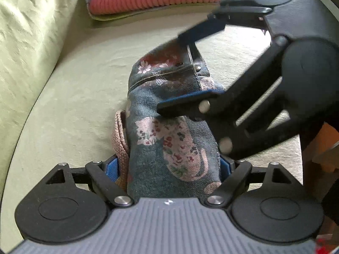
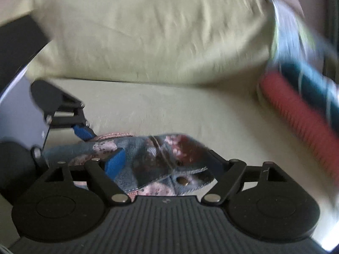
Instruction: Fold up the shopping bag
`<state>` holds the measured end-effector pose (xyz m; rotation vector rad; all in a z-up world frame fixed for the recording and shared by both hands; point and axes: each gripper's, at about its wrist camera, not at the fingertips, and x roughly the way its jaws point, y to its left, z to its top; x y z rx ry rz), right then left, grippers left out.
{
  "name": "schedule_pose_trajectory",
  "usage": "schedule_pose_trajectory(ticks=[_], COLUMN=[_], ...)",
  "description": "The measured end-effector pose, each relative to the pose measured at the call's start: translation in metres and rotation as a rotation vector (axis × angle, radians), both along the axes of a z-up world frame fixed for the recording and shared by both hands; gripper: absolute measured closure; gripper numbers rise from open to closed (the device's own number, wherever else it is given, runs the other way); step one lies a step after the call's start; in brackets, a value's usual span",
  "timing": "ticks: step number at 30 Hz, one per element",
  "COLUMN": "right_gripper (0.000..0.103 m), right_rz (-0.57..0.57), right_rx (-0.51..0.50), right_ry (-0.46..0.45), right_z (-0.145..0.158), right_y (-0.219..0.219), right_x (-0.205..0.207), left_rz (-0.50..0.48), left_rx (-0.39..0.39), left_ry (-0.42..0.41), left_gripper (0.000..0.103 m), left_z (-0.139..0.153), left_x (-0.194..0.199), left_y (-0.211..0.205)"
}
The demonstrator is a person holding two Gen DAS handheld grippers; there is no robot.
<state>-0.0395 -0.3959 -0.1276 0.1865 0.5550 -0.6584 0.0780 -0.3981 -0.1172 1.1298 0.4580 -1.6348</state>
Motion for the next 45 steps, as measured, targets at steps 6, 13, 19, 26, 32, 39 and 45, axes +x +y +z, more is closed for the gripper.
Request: schedule_pose_trajectory(ticks=[6, 13, 19, 26, 32, 39, 45], right_gripper=[0.003, 0.025, 0.024, 0.042, 0.045, 0.045, 0.044], right_rz=[-0.231, -0.280, -0.314, -0.162, -0.172, -0.270, -0.477], right_rx=[0.454, 0.780, 0.848, 0.735, 0.765, 0.710, 0.662], right_ry=[-0.116, -0.201, -0.256, -0.223, -0.257, -0.315, -0.363], right_z=[-0.016, -0.021, -0.030, -0.021, -0.014, 0.004, 0.015], right_y=[-0.041, -0.055, -0.062, -0.065, -0.079, -0.102, -0.117], right_x=[-0.021, -0.027, -0.019, 0.000, -0.030, -0.106, -0.247], left_rz=[0.004, 0.012, 0.025, 0.134, 0.124, -0.027, -0.239], left_rx=[-0.006, 0.010, 0.015, -0.002, -0.016, -0.075, -0.128], left_ry=[-0.004, 0.014, 0.001, -0.056, -0.063, -0.046, -0.021], left_gripper=[0.018, 0.018, 0.018, 0.018, 0.018, 0.018, 0.018], left_z=[-0.001, 0.002, 0.005, 0.011, 0.019, 0.042, 0.054], left_x=[0.000, 0.003, 0.001, -0.010, -0.032, -0.104, -0.215], left_y=[-0.003, -0.009, -0.012, -0.011, -0.014, -0.063, -0.121])
